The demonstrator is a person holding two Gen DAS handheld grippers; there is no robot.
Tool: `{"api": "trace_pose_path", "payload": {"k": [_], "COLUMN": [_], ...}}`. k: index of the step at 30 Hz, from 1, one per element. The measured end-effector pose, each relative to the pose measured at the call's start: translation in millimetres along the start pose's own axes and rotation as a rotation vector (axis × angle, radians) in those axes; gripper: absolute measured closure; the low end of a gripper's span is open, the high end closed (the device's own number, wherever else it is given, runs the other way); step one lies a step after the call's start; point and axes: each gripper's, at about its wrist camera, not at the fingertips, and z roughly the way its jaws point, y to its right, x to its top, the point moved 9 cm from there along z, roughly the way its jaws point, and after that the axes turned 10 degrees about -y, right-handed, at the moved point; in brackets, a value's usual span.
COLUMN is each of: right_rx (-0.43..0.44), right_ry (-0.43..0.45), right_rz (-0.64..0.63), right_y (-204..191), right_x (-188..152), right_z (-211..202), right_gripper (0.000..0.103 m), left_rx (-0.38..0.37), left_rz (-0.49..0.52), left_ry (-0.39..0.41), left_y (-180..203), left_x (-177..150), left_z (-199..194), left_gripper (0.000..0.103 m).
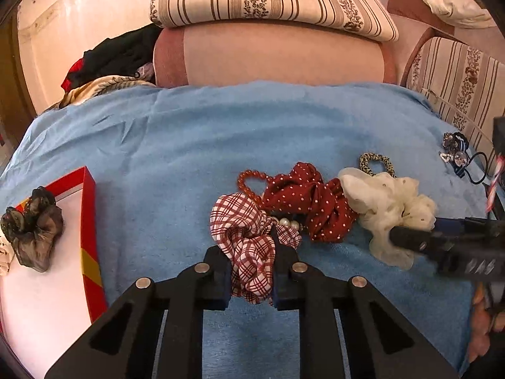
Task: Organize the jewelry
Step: 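Grasp the red-white plaid scrunchie with the left tool while the right tool grasps the cream polka-dot scrunchie, then carry both held scrunchies over the red-rimmed tray with both tools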
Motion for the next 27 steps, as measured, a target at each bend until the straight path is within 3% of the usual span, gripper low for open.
{"api": "trace_pose_path", "payload": {"k": [2,3,4,7,11,20,27], "right_rx": [-0.023,-0.023,-0.029,-0.030,-0.016,0.062,0.123], "right_ry": [-0.005,-0.001,0.001,0.009,0.061,0.361,0.399], "right_rz": [-0.013,-0.010,-0.013,-0.010,-0.005,-0.072,-0.121], "right_y": [-1.1,0.0,1.4,5.1,6.3,-22.9,-50.9], "right_x": [-0.3,0.0,1.0,3.4,5.7,23.8,24.4], "right_z": [6.3,7.5,7.4,5.1,-11.5,-80.8,-82.1], "right_gripper": [0.023,0.036,0.060,0.084,0.088,0.089,0.089], "left_rx": [0.004,0.006,0.010,0.013,0.022,0.085,0.141], "left_rz": [0.003,0.005,0.006,0.010,0.015,0.009,0.006], "left_ry": [0.002,0.006,0.011,0.028,0.061,0.122,0.122], "left_y": [-0.9,-0.5,-0.3,0.2,-1.1,-9.6,-18.4], "left_x": [0.4,0.4,0.9,2.5,5.1,13.2,14.6], "left_z": [0.1,-0.8,-2.1,-6.8,-14.7,-26.5,-25.4], "left_gripper": [0.086,0.086,0.086,0.086,0.086,0.086,0.086]}}
